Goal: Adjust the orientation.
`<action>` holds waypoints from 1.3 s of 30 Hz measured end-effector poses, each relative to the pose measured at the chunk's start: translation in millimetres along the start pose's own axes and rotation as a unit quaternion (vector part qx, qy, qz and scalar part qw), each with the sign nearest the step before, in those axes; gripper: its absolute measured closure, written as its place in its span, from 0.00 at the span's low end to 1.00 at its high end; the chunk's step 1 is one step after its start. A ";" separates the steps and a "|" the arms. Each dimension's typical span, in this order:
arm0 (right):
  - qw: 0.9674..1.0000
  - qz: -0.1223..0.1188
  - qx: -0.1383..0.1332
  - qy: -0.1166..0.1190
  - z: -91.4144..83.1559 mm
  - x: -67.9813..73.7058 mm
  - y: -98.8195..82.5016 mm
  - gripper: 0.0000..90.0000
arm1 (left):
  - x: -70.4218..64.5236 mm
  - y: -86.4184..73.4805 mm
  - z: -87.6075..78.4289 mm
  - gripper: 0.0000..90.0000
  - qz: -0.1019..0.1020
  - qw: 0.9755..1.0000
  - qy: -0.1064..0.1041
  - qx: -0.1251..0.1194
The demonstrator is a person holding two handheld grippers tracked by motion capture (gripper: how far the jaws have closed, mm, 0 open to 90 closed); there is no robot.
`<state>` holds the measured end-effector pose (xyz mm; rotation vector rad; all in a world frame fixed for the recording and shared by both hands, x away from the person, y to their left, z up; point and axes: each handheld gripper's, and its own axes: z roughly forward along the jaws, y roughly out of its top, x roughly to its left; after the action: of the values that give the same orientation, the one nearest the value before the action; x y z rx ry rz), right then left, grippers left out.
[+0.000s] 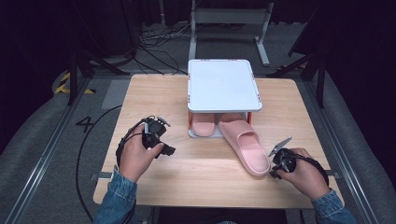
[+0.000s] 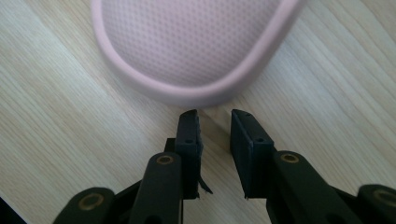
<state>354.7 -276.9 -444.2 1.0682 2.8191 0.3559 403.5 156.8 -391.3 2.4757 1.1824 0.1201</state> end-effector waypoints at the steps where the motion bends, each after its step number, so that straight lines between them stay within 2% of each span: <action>1: 1.000 0.000 0.000 0.000 0.0 0.0 0.0 0.82 | 0.0 0.0 0.0 0.22 0.000 1.000 0.000 0.000; 10: 1.000 -0.018 -0.014 0.016 2.1 13.3 21.1 0.79 | 0.1 -0.4 0.2 0.22 0.000 1.000 0.000 0.001; 16: 0.999 -0.016 -0.022 0.022 4.3 18.0 35.9 0.79 | 0.7 -0.8 -0.4 0.22 0.000 1.000 0.001 0.000; 27: 0.998 0.017 -0.057 0.030 5.6 18.2 70.0 0.79 | 1.3 -2.3 -1.3 0.22 -0.003 1.000 0.000 0.000; 31: 0.997 0.025 -0.062 0.036 9.3 13.5 80.7 0.78 | 1.8 -2.9 -1.4 0.22 -0.003 1.000 0.001 -0.001; 39: 0.996 0.046 -0.071 0.033 17.7 -1.1 100.5 0.79 | 3.0 -3.6 -0.2 0.22 -0.005 1.000 -0.001 0.001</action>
<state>423.0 -201.5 -435.7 1.1780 2.7569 0.6027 402.8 161.2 -392.7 2.4704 1.1938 0.1151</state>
